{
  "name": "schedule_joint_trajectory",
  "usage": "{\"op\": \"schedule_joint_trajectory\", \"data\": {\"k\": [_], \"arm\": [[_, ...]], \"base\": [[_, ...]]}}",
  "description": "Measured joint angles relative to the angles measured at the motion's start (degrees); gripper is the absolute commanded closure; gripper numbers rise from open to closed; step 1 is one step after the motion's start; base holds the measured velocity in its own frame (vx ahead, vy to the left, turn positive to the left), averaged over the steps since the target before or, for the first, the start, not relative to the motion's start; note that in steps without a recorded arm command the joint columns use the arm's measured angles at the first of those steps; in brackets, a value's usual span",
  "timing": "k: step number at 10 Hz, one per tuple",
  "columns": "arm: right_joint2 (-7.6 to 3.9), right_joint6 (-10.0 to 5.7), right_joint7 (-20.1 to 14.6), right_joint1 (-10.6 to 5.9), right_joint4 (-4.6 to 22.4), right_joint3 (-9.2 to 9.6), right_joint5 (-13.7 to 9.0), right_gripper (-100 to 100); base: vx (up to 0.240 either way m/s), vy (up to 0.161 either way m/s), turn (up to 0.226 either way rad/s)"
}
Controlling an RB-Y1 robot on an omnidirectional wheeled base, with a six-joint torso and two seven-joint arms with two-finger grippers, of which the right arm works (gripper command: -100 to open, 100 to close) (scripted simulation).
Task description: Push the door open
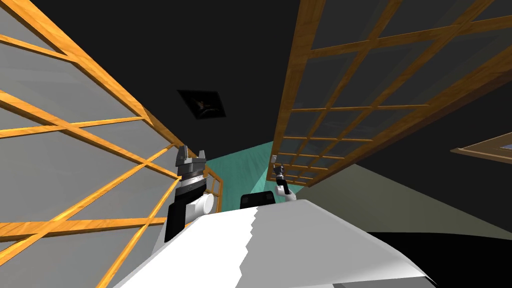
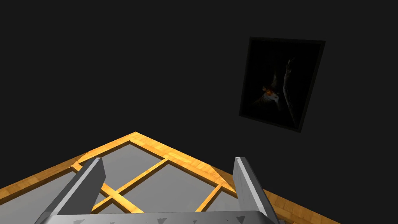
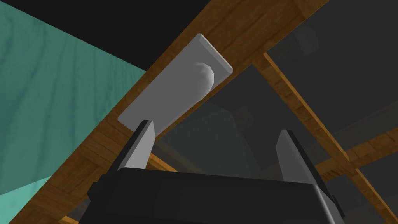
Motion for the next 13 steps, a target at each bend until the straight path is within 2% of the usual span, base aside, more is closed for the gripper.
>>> {"op": "schedule_joint_trajectory", "data": {"k": [13], "arm": [[2.98, 0.02, -18.53, 1.10, -1.89, -0.69, -5.51, -100]], "base": [[-0.044, -0.010, 0.065]]}}
